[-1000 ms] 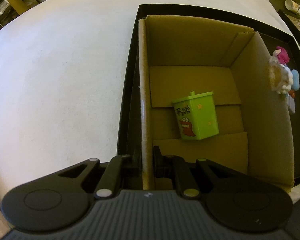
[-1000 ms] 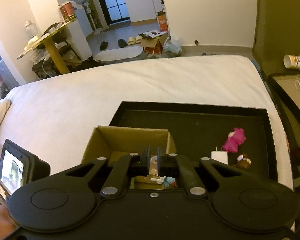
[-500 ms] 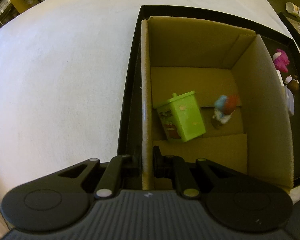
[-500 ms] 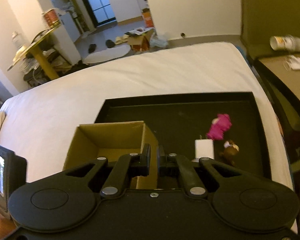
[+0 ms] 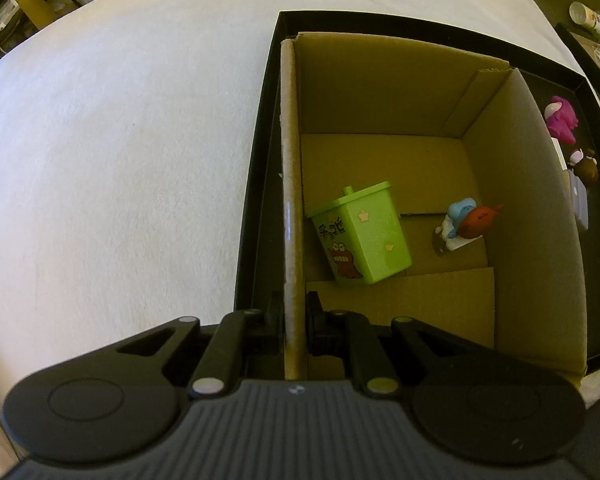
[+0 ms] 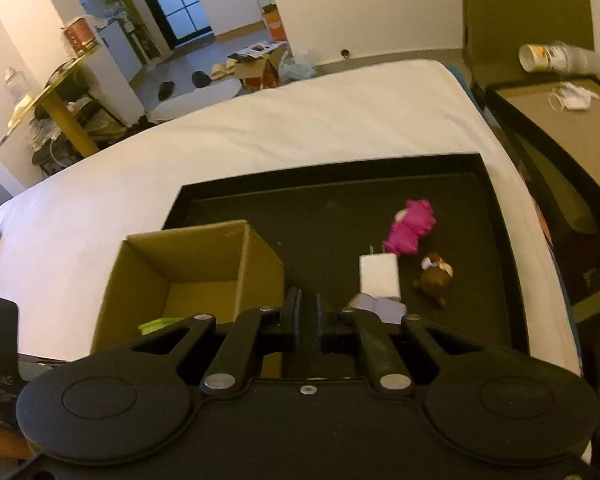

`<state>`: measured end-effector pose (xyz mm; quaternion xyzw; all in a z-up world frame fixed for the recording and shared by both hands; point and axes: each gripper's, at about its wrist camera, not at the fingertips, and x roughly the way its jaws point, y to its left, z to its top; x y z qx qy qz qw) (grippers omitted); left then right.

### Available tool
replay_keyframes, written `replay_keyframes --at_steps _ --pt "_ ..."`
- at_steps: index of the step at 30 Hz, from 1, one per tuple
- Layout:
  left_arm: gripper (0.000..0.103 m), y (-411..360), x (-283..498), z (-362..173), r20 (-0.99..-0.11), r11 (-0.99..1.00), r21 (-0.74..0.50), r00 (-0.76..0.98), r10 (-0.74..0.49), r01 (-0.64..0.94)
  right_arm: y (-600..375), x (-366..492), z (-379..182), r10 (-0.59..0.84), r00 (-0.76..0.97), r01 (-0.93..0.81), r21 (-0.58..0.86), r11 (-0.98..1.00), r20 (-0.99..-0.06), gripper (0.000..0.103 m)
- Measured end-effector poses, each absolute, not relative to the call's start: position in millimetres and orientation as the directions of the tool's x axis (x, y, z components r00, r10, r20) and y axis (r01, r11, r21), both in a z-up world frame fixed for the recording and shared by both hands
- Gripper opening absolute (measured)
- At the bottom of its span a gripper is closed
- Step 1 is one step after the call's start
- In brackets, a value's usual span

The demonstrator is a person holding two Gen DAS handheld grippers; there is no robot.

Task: Organize rigid objects
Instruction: 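Reach the right gripper to the lavender block toy and close on it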

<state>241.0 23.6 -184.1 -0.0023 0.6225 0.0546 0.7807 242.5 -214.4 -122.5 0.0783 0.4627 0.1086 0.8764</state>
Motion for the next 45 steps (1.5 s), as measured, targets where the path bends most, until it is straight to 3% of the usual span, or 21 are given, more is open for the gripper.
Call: replay_keyframes --at_steps 5,14,24,38,40,42,45 --pt "0.010 24.3 240.0 -183.5 -0.972 0.994 0.053 0.225 0.073 -0.094 -228.7 240.2 -130.0 0.247 0.543 -0.100 0.231 0.968 -0.803 0.012" --pt "0.010 24.7 239.0 -186.2 -0.971 0.994 0.062 0.224 0.081 -0.091 -240.2 240.9 -145.9 0.235 0.523 -0.071 0.233 0.970 -0.819 0.047" --pt "0.010 23.1 239.6 -186.0 -0.971 0.993 0.069 0.224 0.088 -0.091 -242.0 251.8 -168.6 0.249 0.491 -0.017 0.277 0.961 -0.835 0.068" --pt "0.011 18.2 241.3 -188.8 -0.970 0.992 0.103 0.213 0.117 -0.077 -230.0 272.0 -194.6 0.230 0.443 0.006 0.260 0.966 -0.867 0.068" --pt "0.011 17.1 241.9 -189.3 -0.970 0.991 0.105 0.211 0.119 -0.077 -229.1 272.8 -198.4 0.222 0.437 0.005 0.249 0.968 -0.871 0.062" --pt "0.011 15.9 241.9 -189.2 -0.970 0.991 0.107 0.211 0.121 -0.075 -229.1 273.0 -201.6 0.209 0.428 0.004 0.234 0.972 -0.879 0.046" --pt "0.011 13.9 242.6 -188.5 -0.969 0.991 0.117 0.210 0.129 -0.070 -232.1 270.1 -201.3 0.218 0.428 0.000 0.242 0.970 -0.877 0.046"
